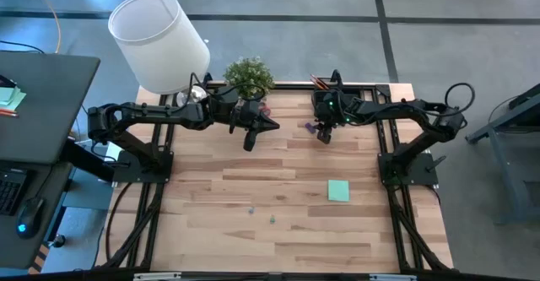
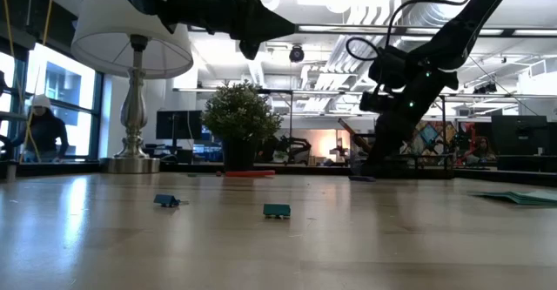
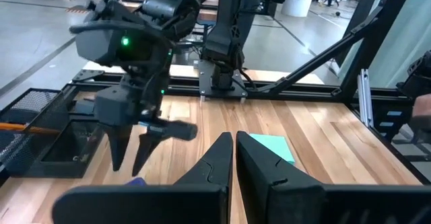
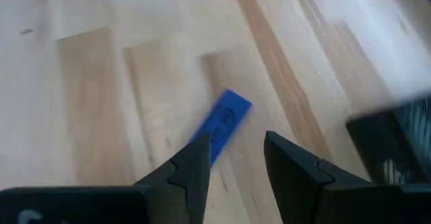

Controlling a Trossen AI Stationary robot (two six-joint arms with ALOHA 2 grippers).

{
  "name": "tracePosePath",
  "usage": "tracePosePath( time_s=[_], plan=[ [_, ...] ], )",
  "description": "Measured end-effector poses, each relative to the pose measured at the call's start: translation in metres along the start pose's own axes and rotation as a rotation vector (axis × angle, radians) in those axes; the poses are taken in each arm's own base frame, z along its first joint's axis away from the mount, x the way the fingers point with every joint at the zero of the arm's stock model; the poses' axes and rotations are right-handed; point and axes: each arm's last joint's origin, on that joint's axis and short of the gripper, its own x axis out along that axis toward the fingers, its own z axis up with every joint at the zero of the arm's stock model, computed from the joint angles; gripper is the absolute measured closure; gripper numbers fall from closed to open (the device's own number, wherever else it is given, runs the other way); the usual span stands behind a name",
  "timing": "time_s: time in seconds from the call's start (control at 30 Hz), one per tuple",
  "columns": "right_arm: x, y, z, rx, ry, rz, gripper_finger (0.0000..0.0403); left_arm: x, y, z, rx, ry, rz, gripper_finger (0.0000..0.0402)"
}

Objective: Pick and place office supplies into organizer
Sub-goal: Put the purple eraser in the black desk organizer

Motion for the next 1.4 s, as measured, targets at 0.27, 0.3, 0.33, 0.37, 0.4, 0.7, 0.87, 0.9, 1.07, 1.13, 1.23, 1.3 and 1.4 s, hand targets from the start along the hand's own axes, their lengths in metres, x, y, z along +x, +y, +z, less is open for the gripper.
tracePosePath(
  time_s=[0.27, 0.3, 0.33, 0.37, 0.4, 0.7, 0.87, 0.9, 1.07, 1.13, 1.23, 1.3, 1.4],
  plan=[
    [0.019, 0.021, -0.003, 0.124, 0.055, -0.003, 0.0211, 0.000, 0.000, 0.000, -0.001, 0.001, 0.002, 0.0394],
    [0.021, 0.023, -0.003, 0.122, 0.057, -0.025, 0.0206, 0.000, 0.000, 0.000, -0.001, 0.000, 0.002, 0.0394],
    [0.022, 0.024, -0.003, 0.128, 0.058, -0.043, 0.0203, 0.000, 0.000, 0.000, 0.000, 0.000, 0.002, 0.0394],
    [0.024, 0.026, -0.002, 0.136, 0.059, -0.062, 0.0200, 0.000, 0.000, 0.000, 0.001, -0.004, 0.002, 0.0394],
    [0.025, 0.027, -0.002, 0.147, 0.062, -0.079, 0.0198, 0.000, 0.000, 0.001, 0.003, -0.008, 0.002, 0.0394],
    [0.031, 0.032, -0.004, 0.142, 0.083, -0.170, 0.0254, 0.000, 0.000, 0.001, 0.002, -0.006, 0.002, 0.0394],
    [0.031, 0.031, -0.004, 0.136, 0.080, -0.197, 0.0334, 0.000, 0.000, 0.001, 0.002, -0.006, 0.002, 0.0394],
    [0.031, 0.031, -0.004, 0.131, 0.082, -0.196, 0.0350, 0.000, 0.000, 0.001, 0.002, -0.006, 0.003, 0.0394],
    [0.028, 0.031, -0.003, 0.104, 0.075, -0.188, 0.0393, 0.000, 0.000, 0.001, 0.000, -0.006, 0.003, 0.0394],
    [0.022, 0.031, 0.001, 0.093, 0.055, -0.188, 0.0388, 0.000, 0.000, 0.001, 0.000, -0.006, 0.003, 0.0394],
    [0.009, 0.028, 0.004, 0.078, 0.052, -0.222, 0.0380, 0.000, 0.000, 0.001, 0.000, -0.006, 0.003, 0.0394],
    [-0.003, 0.025, 0.013, 0.065, 0.025, -0.247, 0.0384, 0.000, 0.000, 0.001, 0.000, -0.006, 0.003, 0.0394],
    [-0.018, 0.019, 0.018, 0.043, 0.032, -0.264, 0.0399, 0.000, 0.000, 0.001, 0.000, -0.006, 0.003, 0.0394]
  ],
)
